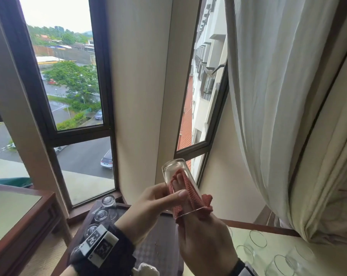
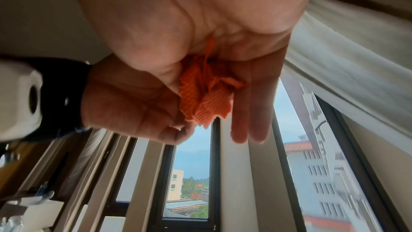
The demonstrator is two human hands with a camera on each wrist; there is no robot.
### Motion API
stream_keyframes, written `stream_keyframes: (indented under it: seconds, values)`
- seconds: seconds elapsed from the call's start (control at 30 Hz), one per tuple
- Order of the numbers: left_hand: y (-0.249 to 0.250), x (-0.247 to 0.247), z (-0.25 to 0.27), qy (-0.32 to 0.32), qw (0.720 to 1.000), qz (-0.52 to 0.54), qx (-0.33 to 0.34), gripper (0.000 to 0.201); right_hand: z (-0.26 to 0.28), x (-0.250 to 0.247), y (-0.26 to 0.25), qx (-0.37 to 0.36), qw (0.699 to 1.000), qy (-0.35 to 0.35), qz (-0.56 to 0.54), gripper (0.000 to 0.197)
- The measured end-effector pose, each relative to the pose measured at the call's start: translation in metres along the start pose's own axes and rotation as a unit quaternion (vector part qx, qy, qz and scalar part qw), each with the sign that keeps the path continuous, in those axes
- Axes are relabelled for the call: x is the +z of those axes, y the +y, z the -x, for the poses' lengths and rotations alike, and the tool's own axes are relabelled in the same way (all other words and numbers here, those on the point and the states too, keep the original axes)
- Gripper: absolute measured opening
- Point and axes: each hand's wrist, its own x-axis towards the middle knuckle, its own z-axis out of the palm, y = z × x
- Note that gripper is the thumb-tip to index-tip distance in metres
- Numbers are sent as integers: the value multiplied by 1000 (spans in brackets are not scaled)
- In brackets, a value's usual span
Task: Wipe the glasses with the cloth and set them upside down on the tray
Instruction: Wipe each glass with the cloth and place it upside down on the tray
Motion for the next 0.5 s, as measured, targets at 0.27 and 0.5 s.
stream_keyframes:
  seconds: [0.27, 0.5]
  values:
    - [-4, -9, 9, -27, 995, 92, -7, 58, -7, -2, -10, -6, 894, -72, -443, 91]
    - [22, 0, 0, 38, 994, 96, 28, 76, -15, -1, -11, -38, 960, 60, -272, 69]
